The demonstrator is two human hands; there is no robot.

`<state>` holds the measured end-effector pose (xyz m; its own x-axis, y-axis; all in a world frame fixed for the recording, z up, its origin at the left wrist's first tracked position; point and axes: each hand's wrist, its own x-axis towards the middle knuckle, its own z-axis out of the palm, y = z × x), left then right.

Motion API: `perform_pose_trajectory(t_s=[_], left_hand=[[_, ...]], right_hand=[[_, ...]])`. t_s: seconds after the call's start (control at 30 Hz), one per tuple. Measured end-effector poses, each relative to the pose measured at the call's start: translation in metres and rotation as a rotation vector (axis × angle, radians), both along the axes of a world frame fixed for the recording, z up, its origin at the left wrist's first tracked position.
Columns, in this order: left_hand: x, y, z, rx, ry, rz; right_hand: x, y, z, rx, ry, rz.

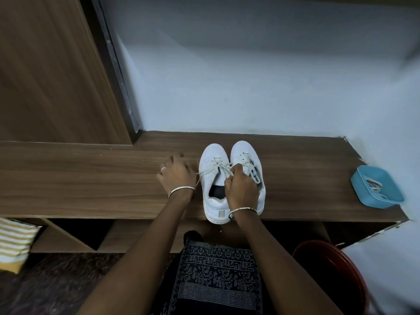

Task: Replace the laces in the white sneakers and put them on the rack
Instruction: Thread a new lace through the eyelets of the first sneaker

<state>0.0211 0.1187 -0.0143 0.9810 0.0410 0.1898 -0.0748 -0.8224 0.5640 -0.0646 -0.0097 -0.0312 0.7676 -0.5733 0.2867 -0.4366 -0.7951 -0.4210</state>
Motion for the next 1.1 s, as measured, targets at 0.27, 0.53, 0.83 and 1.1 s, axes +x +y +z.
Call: perform_pose_trajectory(t_s=[0.27, 0.53, 0.83, 1.1], left_hand=[[-0.018, -0.035, -0.004, 0.101, 0.03, -0.412], [-0.014, -0.037, -0.002, -0.002, 0.059, -0.313], [-0.004, -0.063, 0.013, 0.376, -0.062, -0.394], [0.001, -0.061, 0.001, 0.377, -0.151, -0.423]], right_hand=[[-0.001, -0.001, 0.003, 0.044, -0.005, 0.001], [0.0, -0.002, 0.007, 0.06, 0.01, -0.021], [0.001, -0.006, 0.008, 0.11, -0.016, -0.011], [0.0, -0.006, 0.008, 0.108, -0.027, -0.003]])
